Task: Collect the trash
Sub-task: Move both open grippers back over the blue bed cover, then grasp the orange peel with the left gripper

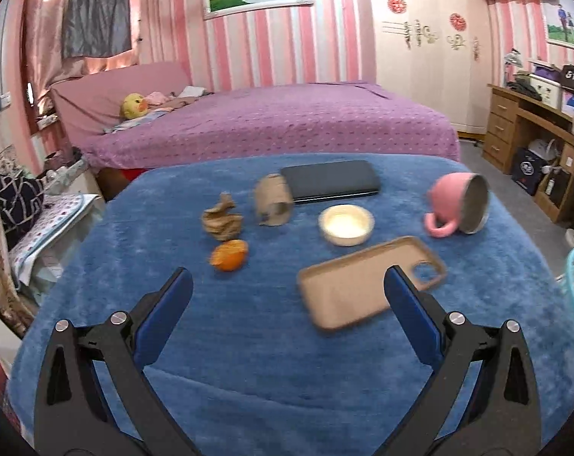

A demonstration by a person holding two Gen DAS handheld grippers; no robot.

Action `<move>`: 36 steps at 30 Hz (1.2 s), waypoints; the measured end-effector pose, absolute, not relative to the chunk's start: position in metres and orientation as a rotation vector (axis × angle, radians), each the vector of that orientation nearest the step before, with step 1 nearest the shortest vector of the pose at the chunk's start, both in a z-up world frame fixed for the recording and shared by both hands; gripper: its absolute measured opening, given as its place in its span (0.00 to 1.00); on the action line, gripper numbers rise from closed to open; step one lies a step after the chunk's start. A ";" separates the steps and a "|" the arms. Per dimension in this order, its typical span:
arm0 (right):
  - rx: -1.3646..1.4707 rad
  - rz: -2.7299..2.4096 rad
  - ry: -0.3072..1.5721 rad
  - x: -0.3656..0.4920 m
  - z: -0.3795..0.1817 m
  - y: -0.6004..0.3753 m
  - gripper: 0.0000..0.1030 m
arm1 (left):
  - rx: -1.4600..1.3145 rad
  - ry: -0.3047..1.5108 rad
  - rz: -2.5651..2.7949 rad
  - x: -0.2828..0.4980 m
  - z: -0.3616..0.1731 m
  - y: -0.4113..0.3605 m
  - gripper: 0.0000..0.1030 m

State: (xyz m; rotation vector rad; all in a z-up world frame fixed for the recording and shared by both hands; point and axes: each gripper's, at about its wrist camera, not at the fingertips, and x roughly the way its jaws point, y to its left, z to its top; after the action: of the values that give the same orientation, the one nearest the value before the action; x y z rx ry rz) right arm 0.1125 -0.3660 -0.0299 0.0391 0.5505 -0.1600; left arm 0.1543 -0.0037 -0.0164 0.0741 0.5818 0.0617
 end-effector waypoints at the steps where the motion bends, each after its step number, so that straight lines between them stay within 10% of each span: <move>1: 0.042 -0.145 0.559 0.116 -0.032 -0.359 0.94 | 0.074 0.588 0.074 0.156 -0.017 0.006 0.95; 26: -0.035 -0.036 0.645 0.216 -0.039 -0.280 0.94 | 0.025 0.714 0.063 0.249 -0.056 0.077 0.92; 33: -0.036 -0.026 0.683 0.223 -0.052 -0.280 0.94 | 0.007 0.788 0.053 0.272 -0.082 0.071 0.62; 36: -0.029 -0.011 0.683 0.224 -0.052 -0.275 0.94 | -0.006 0.806 0.012 0.276 -0.085 0.070 0.29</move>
State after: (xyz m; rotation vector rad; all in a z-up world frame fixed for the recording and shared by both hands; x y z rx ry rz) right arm 0.2241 -0.2754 -0.0519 -0.0292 0.6827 -0.0108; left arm 0.2760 0.0700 -0.0846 -0.0057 0.8056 0.0122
